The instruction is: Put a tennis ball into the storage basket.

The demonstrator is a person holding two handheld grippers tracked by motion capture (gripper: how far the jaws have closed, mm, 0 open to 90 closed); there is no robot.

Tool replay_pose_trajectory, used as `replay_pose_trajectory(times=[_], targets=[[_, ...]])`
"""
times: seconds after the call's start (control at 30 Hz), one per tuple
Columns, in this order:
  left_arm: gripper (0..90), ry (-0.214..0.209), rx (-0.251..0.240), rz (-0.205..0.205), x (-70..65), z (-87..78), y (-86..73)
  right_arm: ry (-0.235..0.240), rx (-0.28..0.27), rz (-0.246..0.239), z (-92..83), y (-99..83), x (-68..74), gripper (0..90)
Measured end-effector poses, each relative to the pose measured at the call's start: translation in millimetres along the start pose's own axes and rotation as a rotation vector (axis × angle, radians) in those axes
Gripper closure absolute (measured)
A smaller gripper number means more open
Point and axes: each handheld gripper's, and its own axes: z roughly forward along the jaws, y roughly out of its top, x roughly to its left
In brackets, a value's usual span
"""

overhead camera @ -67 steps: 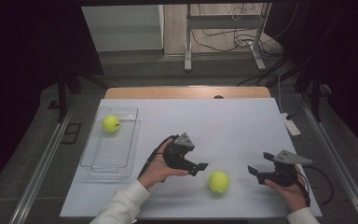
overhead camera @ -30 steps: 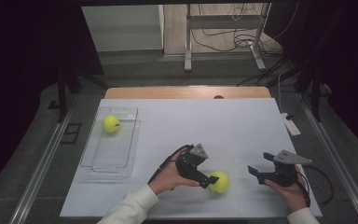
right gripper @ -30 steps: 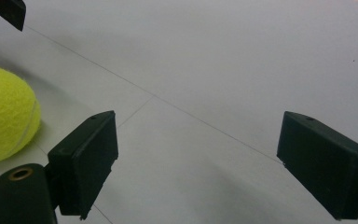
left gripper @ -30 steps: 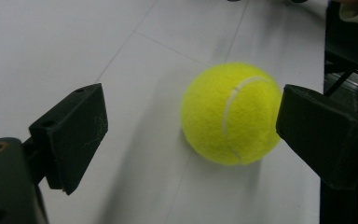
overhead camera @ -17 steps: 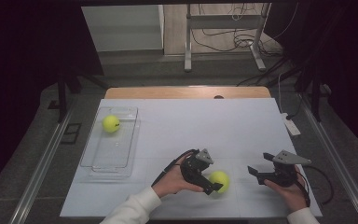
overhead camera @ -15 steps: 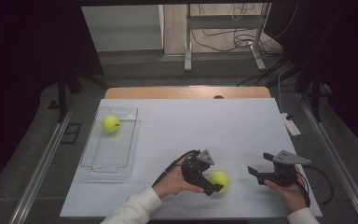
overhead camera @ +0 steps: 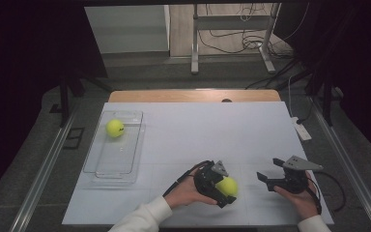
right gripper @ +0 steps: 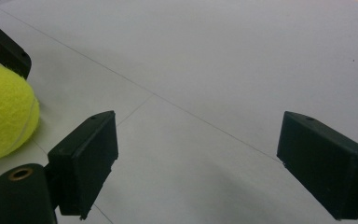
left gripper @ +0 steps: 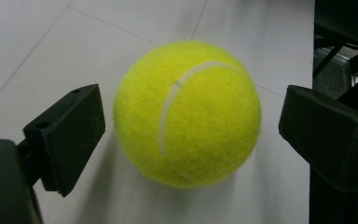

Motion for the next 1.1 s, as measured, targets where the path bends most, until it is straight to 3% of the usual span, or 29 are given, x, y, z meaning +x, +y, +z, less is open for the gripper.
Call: replay_pose_trajectory(times=[0.1, 0.2, 0.6, 1.1], targets=[[12.8, 0.013, 0.0, 0.004, -1.0, 2.2, -0.8, 0.0, -0.002, 0.003, -0.6, 0.1, -0.3, 12.6], [25.1, 0.028, -0.012, 0.012, -1.7, 0.9, -1.2, -0.002, 0.0, 0.002, -0.9, -0.1, -0.4, 12.6], [26.5, 0.034, -0.016, 0.023, -1.9, 0.0, -1.1, -0.002, -0.002, 0.002, -0.8, -0.1, -0.6, 12.6], [26.7, 0.044, -0.083, -0.022, 3.6, -11.8, -0.2, -0.004, -0.007, 0.008, -1.3, 0.0, -0.5, 12.6]])
